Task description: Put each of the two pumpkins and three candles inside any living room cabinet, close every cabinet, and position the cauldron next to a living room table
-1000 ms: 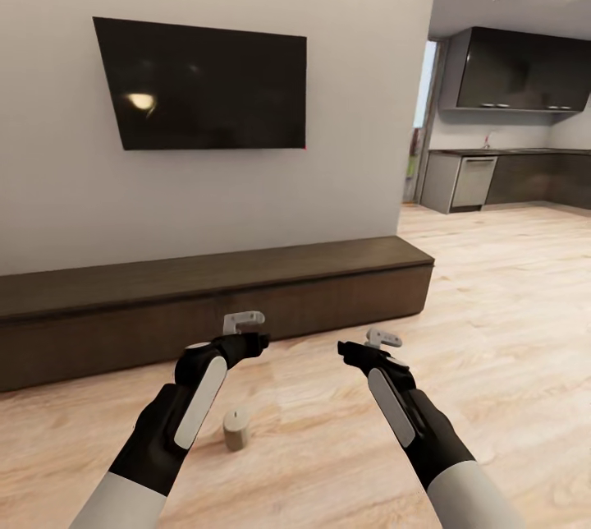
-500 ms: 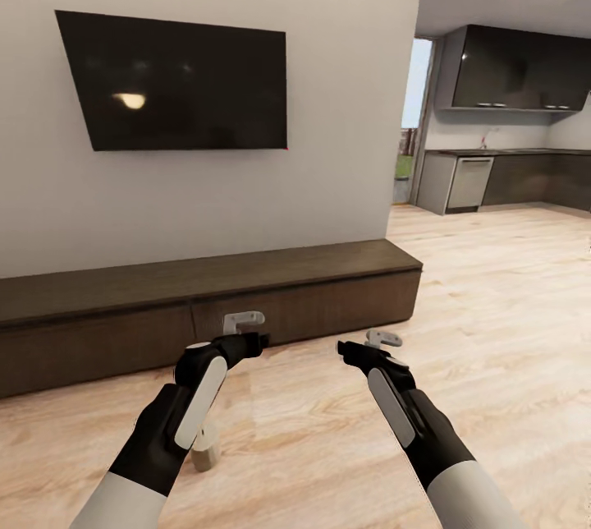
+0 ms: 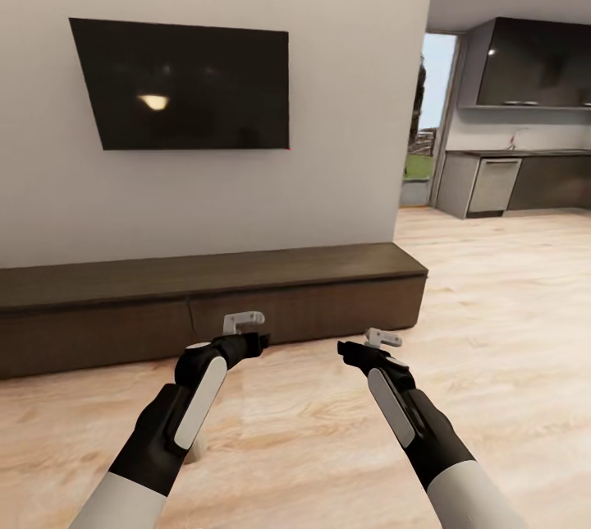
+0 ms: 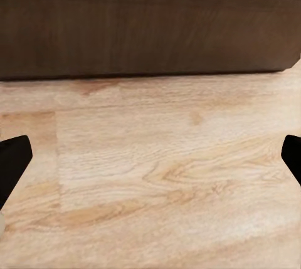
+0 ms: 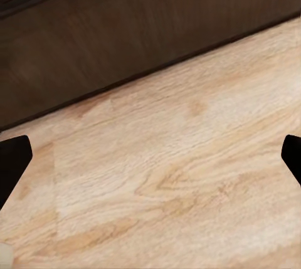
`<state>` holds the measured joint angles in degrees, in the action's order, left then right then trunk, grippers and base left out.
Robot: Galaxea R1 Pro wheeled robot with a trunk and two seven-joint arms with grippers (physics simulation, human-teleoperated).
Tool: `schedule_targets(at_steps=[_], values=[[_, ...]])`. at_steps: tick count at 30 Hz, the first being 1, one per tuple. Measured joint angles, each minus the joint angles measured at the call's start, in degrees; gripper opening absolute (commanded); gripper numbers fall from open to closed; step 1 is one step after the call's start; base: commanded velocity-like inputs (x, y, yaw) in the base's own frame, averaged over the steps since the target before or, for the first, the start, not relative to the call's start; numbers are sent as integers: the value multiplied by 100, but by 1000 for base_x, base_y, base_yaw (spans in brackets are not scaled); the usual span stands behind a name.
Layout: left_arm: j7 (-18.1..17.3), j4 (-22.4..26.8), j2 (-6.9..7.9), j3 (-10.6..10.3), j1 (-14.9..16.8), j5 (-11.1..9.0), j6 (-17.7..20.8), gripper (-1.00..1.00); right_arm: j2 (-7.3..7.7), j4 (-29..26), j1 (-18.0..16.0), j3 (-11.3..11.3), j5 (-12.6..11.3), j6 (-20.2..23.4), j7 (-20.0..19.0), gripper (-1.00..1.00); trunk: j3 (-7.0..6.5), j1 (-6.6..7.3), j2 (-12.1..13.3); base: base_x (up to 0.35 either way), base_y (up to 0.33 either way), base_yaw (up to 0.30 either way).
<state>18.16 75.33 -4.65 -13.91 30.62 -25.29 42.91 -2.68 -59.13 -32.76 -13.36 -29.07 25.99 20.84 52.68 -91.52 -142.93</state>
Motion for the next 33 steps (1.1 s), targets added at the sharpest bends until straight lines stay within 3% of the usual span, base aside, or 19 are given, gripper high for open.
schedule_targets(at_steps=[19,33], values=[[8,-14,0,9,0,-26,0,100,9,0,0,-23,2,-152,-1,100,0,0,0,173,-284,290],[1,-17,-1,7,1,-33,-1,100,10,-37,1,-12,-9,-155,-7,100,0,-1,0,14,-313,63]])
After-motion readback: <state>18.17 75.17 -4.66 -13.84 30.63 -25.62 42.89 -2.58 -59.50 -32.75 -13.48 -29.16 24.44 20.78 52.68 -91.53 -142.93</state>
